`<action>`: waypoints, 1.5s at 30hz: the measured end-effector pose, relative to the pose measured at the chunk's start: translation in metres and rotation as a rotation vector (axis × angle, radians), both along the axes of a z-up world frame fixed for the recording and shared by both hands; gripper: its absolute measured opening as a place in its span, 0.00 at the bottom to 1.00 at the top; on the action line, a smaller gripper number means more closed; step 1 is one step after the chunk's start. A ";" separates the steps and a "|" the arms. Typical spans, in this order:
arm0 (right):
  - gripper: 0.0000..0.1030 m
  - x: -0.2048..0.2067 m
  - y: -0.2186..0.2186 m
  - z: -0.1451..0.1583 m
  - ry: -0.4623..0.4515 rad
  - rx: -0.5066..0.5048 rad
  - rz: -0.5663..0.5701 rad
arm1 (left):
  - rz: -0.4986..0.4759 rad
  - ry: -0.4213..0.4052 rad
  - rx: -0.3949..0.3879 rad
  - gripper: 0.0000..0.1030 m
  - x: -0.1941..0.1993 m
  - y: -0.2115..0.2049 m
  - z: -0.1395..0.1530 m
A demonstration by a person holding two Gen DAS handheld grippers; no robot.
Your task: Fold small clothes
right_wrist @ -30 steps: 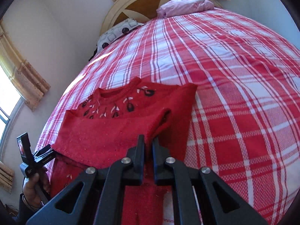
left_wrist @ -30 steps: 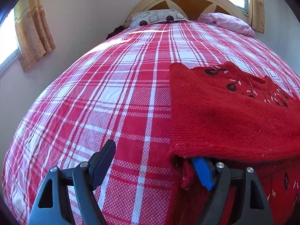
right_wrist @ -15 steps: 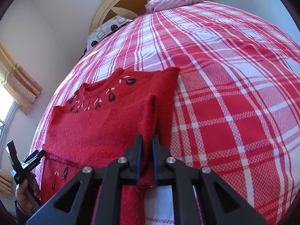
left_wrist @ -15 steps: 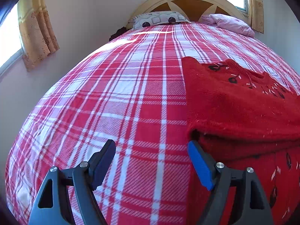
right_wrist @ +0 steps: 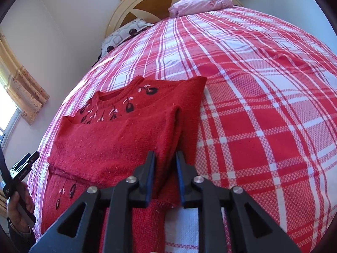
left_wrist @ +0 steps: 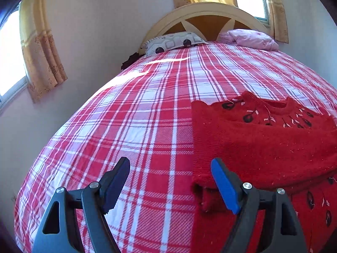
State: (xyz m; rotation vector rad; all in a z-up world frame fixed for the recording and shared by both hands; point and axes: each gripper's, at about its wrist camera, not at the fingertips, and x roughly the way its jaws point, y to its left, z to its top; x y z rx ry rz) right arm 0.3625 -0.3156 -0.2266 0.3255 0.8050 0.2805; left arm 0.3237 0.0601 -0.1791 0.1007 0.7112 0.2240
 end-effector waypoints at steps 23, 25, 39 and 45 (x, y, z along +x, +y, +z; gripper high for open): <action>0.89 -0.020 0.003 0.002 -0.028 0.029 0.057 | -0.034 0.093 -0.040 0.79 -0.022 0.016 -0.024; 0.89 -0.029 0.002 0.002 -0.033 0.019 0.069 | -0.035 0.108 -0.052 0.79 -0.032 0.021 -0.026; 0.72 -0.081 -0.005 0.000 -0.028 -0.047 0.026 | -0.041 0.138 -0.129 0.79 -0.097 0.025 -0.044; 0.62 -0.114 -0.010 -0.003 -0.011 -0.016 0.010 | -0.114 0.162 -0.206 0.79 -0.140 0.024 -0.044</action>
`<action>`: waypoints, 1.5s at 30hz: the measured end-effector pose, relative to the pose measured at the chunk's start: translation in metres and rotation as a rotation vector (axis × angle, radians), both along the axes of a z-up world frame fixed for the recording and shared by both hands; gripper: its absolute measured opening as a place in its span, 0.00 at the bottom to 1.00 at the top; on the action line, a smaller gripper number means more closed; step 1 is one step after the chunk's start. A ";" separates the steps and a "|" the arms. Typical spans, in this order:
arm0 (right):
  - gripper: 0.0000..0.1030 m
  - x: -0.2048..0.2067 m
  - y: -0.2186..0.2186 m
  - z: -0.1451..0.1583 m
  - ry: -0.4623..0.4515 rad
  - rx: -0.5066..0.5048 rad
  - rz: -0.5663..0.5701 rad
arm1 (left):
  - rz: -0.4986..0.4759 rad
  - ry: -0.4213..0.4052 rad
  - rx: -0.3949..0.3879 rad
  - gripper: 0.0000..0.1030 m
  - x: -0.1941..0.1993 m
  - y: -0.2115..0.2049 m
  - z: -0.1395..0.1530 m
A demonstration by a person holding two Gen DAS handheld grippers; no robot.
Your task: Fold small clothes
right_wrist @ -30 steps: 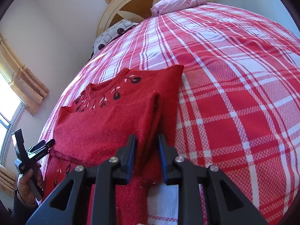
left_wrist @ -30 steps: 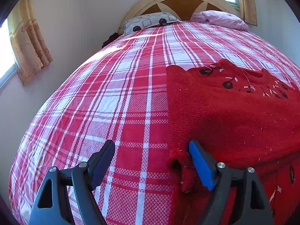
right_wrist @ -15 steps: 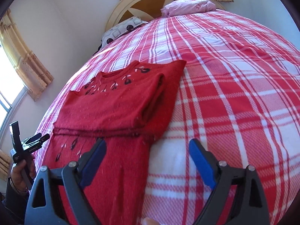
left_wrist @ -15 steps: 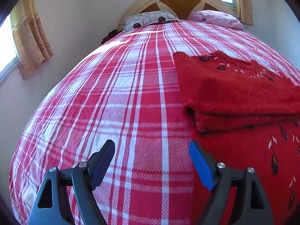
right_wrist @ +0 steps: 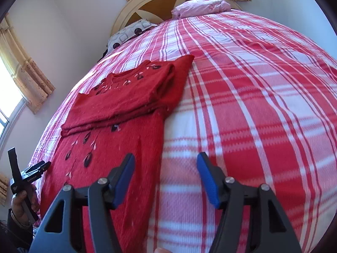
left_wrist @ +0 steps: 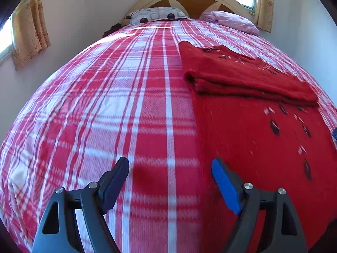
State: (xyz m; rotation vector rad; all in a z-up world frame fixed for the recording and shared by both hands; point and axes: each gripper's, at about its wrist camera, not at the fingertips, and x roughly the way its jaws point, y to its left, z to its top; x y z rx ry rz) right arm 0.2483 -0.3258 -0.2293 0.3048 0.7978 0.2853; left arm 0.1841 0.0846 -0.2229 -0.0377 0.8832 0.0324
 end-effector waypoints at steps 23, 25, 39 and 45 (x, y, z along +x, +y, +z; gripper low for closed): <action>0.46 -0.118 0.013 -0.019 0.115 0.022 0.076 | -0.170 0.080 -0.127 0.77 -0.111 -0.020 -0.001; 0.46 -0.125 0.012 -0.022 0.128 0.040 0.088 | -0.187 0.085 -0.144 0.71 -0.113 -0.021 0.000; 0.47 -0.149 0.019 -0.032 0.176 0.061 0.144 | -0.217 0.159 -0.148 0.69 -0.128 -0.022 -0.004; 0.44 -0.148 0.025 -0.036 0.190 0.057 0.149 | -0.230 0.180 -0.151 0.69 -0.125 -0.021 -0.013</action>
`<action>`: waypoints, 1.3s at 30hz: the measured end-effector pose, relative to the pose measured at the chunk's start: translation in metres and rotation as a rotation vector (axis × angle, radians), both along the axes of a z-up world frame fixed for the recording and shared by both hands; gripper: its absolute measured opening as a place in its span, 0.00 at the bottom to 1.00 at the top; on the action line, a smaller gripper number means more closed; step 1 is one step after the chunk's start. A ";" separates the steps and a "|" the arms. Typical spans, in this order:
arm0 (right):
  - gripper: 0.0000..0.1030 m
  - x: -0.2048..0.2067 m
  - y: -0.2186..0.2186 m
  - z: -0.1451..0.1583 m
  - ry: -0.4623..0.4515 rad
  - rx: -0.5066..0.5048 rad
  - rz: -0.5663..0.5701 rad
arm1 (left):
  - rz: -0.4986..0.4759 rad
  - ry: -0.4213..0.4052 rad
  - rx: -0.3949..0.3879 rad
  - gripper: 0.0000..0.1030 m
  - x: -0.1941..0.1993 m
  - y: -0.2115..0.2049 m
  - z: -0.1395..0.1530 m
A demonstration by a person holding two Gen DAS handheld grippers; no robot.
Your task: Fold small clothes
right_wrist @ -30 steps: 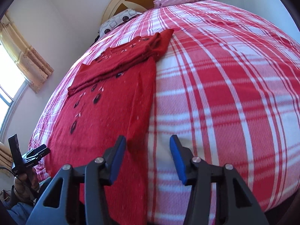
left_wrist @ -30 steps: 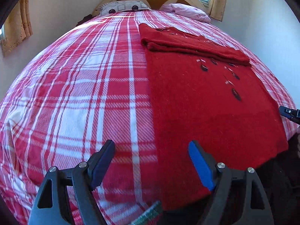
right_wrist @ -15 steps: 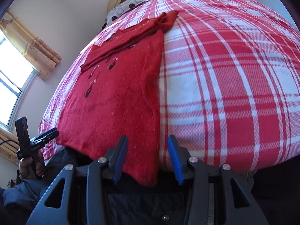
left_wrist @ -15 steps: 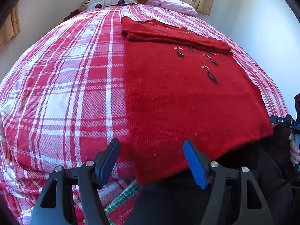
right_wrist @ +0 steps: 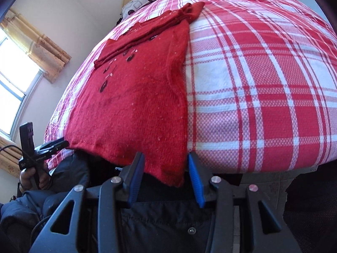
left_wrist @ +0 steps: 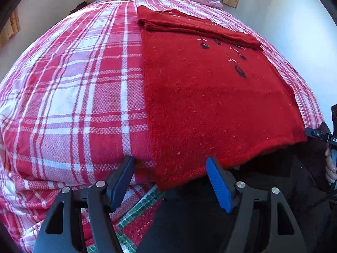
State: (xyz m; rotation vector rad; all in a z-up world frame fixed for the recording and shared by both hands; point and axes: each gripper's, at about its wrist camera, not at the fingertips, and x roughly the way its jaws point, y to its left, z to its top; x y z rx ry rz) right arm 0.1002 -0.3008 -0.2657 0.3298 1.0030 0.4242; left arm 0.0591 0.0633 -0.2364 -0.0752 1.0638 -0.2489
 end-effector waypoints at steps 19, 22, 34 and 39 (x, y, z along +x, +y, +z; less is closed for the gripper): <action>0.25 0.001 -0.008 -0.010 0.027 0.142 0.000 | 0.002 -0.023 -0.020 0.44 0.000 0.002 0.001; 0.14 0.000 -0.007 -0.009 0.014 0.106 -0.002 | 0.011 -0.031 -0.032 0.18 0.001 0.010 0.004; 0.10 -0.009 -0.009 0.013 -0.040 0.167 0.033 | -0.029 -0.090 -0.095 0.03 -0.005 0.016 0.032; 0.10 -0.010 -0.023 0.020 -0.055 0.267 0.014 | -0.009 -0.107 -0.171 0.03 -0.003 0.027 0.041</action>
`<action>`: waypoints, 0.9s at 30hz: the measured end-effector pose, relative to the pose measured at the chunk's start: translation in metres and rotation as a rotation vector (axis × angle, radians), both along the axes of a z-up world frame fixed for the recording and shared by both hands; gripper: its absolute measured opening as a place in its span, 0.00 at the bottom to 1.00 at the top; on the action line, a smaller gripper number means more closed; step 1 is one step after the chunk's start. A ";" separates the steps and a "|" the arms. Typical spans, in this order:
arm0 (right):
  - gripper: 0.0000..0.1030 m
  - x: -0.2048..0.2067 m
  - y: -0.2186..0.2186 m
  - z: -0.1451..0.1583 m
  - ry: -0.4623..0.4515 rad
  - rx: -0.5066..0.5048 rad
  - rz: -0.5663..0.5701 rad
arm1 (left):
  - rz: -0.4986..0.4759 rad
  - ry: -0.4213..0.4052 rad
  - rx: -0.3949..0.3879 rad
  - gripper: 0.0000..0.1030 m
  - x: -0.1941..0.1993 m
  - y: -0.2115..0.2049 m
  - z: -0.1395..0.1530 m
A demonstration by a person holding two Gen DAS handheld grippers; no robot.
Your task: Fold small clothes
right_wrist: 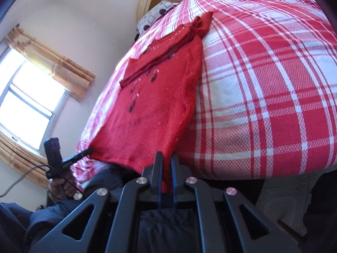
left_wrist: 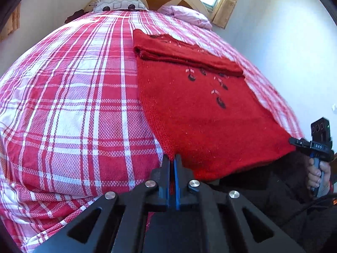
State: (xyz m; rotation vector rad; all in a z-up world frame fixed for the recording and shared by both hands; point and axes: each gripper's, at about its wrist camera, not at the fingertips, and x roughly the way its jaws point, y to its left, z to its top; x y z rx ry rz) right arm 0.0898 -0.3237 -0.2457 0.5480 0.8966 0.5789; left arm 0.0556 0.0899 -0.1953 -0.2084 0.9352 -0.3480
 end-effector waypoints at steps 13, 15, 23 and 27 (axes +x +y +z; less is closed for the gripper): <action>0.09 0.013 -0.018 0.026 -0.054 0.174 -0.031 | 0.011 -0.044 -0.222 0.02 0.018 0.013 0.026; 0.09 0.019 -0.020 0.035 -0.072 0.189 -0.036 | 0.017 -0.063 -0.241 0.02 0.023 0.015 0.032; 0.09 0.046 -0.028 0.063 -0.138 0.222 -0.073 | 0.058 -0.114 -0.263 0.02 0.057 0.023 0.053; 0.07 0.062 -0.035 0.077 -0.165 0.244 -0.097 | 0.065 -0.151 -0.258 0.02 0.078 0.022 0.067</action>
